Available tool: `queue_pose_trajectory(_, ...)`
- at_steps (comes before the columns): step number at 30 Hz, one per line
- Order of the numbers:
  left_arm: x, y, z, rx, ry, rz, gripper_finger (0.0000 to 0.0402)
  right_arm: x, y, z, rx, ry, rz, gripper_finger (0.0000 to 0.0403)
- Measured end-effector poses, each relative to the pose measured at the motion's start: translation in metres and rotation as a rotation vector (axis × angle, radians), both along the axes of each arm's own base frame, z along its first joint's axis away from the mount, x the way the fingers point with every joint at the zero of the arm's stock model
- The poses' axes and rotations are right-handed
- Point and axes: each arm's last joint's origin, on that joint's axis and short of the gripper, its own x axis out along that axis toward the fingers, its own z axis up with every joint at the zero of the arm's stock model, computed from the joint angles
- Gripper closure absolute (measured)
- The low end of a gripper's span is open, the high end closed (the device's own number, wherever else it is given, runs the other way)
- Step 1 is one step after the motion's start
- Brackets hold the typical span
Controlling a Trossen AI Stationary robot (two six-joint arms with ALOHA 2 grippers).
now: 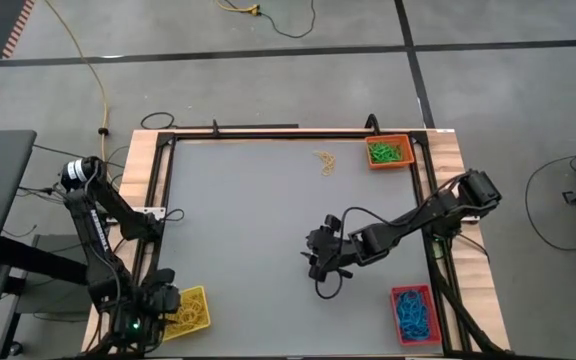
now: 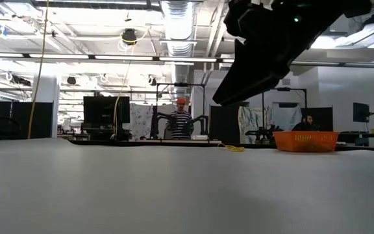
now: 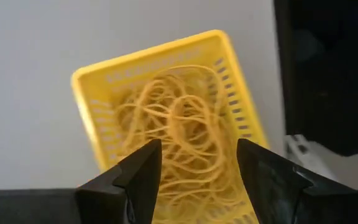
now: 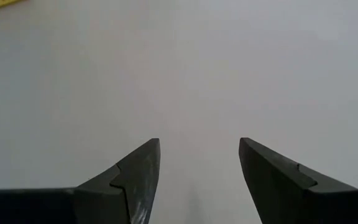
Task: Sort rubber bands into baskets
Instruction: Put the yellow rubber band into the yellow bin
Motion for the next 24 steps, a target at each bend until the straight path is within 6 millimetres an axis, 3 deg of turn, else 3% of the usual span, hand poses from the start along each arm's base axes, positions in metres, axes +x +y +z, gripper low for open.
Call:
queue_pose_trajectory(13, 0.001, 0.007, -0.001, 0.131, -0.066, -0.045, 0.0204, -0.002, 0.007, 0.000, 0.003, -0.025, -0.040, 0.0155)
queue_pose_trajectory(24, 0.015, 0.021, 0.011, 0.199, -0.198, -0.053, 0.0204, 0.009, 0.002, -0.023, -0.014, 0.000, -0.068, 0.0155)
